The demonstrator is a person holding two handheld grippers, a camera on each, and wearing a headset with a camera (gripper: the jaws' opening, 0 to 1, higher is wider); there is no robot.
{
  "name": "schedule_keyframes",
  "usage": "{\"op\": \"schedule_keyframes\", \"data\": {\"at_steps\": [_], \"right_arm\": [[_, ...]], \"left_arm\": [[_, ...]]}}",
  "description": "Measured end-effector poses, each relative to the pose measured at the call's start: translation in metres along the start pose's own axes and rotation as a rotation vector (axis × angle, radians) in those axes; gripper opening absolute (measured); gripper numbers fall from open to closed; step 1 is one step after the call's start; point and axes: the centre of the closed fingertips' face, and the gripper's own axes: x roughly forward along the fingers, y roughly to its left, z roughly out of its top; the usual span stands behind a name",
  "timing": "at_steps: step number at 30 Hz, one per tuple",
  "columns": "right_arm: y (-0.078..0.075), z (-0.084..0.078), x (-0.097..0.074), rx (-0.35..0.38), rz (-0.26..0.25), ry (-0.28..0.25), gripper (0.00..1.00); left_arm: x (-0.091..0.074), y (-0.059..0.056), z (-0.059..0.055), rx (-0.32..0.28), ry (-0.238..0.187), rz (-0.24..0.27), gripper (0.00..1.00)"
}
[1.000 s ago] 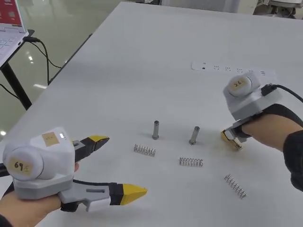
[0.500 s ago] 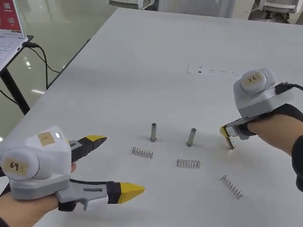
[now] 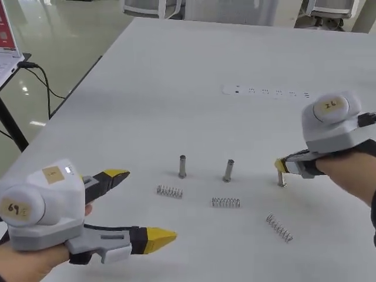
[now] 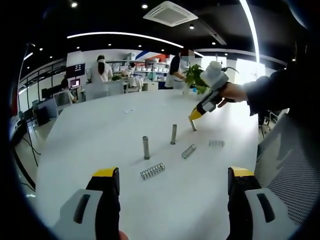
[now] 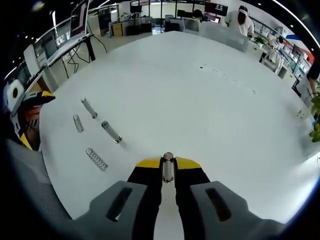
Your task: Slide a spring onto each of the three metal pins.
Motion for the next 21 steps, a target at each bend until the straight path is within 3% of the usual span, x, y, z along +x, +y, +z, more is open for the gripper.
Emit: {"op": "schedule_keyframes", "data": {"at_steps": [15, 19, 21], "right_arm": [[-0.0025, -0.0081, -0.0096, 0.094, 0.012, -0.041, 0.10], [-0.0049, -0.0081, -0.0091, 0.157, 0.033, -0.047, 0.10], [-0.0044, -0.0090, -0.0099, 0.149, 0.031, -0.046, 0.10]], "left_arm": [[0.0006, -0.0048, 0.0022, 0.016, 0.003, -0.005, 0.89], [0.0010, -0.0069, 0.0035, 0.019, 0.002, -0.009, 0.89], [0.0006, -0.0075, 0.0042, 0.021, 0.001, -0.010, 0.89]]}}
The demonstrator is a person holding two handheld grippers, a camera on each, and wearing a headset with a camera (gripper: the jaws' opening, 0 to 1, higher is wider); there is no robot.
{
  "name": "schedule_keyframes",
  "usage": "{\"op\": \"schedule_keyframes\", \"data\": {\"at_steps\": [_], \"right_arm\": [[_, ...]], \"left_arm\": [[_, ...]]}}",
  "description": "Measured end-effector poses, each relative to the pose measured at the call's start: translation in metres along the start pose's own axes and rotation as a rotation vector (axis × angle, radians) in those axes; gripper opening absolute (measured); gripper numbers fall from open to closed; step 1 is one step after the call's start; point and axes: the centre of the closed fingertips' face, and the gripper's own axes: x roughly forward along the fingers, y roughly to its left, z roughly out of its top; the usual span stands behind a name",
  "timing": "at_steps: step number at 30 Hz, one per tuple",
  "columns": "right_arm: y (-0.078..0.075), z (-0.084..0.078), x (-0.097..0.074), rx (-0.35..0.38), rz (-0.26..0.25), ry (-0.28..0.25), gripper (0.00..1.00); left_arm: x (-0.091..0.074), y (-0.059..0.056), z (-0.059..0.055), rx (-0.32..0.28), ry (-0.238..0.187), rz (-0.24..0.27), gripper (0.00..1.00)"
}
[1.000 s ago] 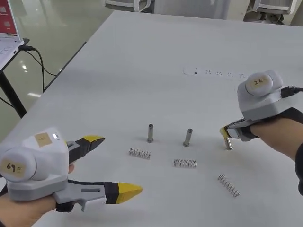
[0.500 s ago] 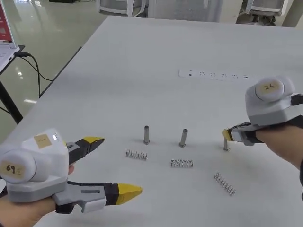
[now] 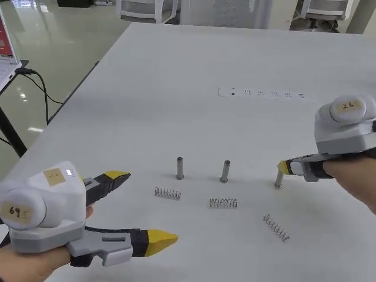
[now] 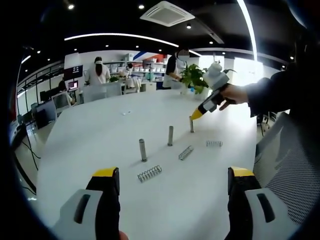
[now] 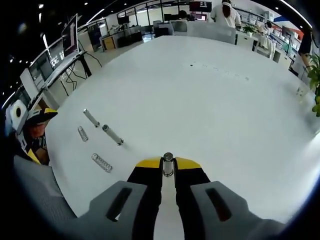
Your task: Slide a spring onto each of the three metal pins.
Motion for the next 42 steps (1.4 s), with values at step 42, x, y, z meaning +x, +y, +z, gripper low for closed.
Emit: {"op": "schedule_keyframes", "data": {"at_steps": [42], "right_arm": [[0.009, -0.001, -0.016, -0.133, -0.020, -0.033, 0.15]], "left_arm": [[0.001, -0.005, -0.001, -0.005, -0.004, -0.007, 0.89]]}}
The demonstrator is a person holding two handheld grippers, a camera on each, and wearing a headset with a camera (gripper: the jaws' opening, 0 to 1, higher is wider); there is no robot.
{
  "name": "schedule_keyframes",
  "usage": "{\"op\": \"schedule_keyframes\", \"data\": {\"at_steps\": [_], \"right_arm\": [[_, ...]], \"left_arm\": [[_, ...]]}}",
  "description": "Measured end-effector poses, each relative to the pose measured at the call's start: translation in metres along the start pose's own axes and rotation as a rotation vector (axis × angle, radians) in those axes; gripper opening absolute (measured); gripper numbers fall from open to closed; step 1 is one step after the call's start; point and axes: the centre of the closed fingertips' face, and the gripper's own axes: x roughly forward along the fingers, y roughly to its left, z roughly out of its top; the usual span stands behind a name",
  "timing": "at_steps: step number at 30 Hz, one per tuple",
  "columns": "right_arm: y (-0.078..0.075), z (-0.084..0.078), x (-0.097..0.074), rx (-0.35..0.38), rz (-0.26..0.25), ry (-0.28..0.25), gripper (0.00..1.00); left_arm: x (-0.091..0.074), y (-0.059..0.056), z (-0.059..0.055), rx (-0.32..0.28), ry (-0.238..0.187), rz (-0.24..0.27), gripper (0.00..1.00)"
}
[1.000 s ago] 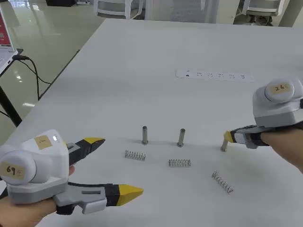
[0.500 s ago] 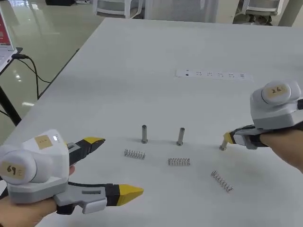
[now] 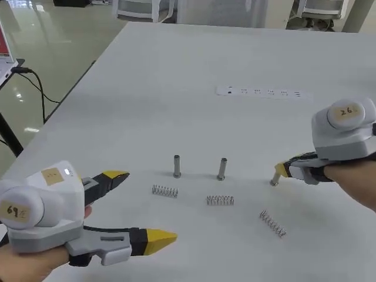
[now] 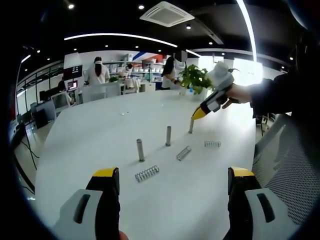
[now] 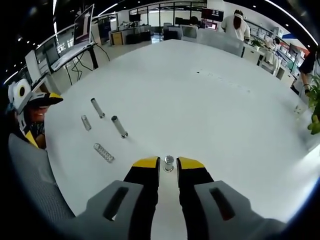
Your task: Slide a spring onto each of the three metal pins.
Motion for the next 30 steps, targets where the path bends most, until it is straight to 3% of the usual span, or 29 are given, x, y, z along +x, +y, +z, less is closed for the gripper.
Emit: {"op": "schedule_keyframes", "data": {"at_steps": [8, 14, 20, 30], "right_arm": [[-0.001, 0.001, -0.017, -0.005, -0.018, -0.035, 0.16], [0.012, -0.005, -0.032, -0.017, 0.004, -0.035, 0.16], [0.049, -0.038, -0.027, -0.056, 0.127, 0.117, 0.16], [0.069, -0.056, -0.002, -0.121, 0.174, 0.224, 0.17]], "left_arm": [[0.002, -0.002, 0.001, 0.003, 0.000, -0.009, 0.89], [0.002, -0.004, 0.003, 0.004, -0.005, -0.015, 0.89], [0.003, -0.007, 0.001, 0.004, -0.005, -0.023, 0.89], [0.003, -0.009, 0.001, 0.003, -0.011, -0.028, 0.89]]}}
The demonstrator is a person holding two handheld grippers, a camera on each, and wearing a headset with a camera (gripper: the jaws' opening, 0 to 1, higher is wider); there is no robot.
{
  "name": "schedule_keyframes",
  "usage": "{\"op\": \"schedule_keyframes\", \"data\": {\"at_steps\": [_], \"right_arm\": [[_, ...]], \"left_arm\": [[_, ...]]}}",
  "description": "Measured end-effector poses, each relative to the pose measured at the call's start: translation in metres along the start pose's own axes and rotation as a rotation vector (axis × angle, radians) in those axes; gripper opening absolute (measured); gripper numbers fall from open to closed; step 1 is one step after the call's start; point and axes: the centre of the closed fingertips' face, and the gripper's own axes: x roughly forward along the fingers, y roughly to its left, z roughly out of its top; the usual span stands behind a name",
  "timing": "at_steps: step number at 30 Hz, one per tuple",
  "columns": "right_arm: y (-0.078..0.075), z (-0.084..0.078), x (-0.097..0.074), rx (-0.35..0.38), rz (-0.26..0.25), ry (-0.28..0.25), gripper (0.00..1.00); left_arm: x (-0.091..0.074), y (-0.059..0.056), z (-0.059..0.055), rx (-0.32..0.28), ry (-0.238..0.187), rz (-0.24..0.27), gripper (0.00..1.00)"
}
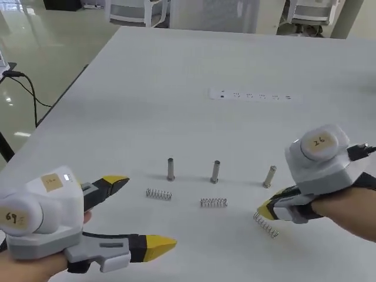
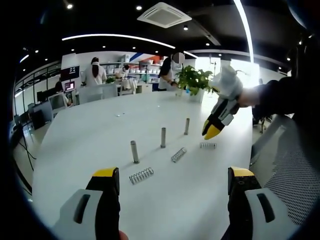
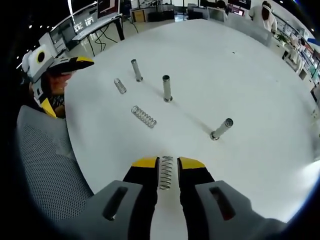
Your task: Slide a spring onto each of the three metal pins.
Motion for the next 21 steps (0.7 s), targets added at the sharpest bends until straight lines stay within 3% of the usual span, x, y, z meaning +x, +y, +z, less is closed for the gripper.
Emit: {"op": "schedule_keyframes", "data": {"at_steps": [10, 21], "right_arm": [[-0.001, -0.008, 0.017, -0.034, -0.021, 0.104, 0.17], [0.000, -0.013, 0.025, -0.081, -0.047, 0.152, 0.14]], "left_arm": [[0.001, 0.001, 0.001, -0.003, -0.009, 0.003, 0.89], [-0.001, 0.000, 0.000, -0.005, -0.014, 0.001, 0.89]]}}
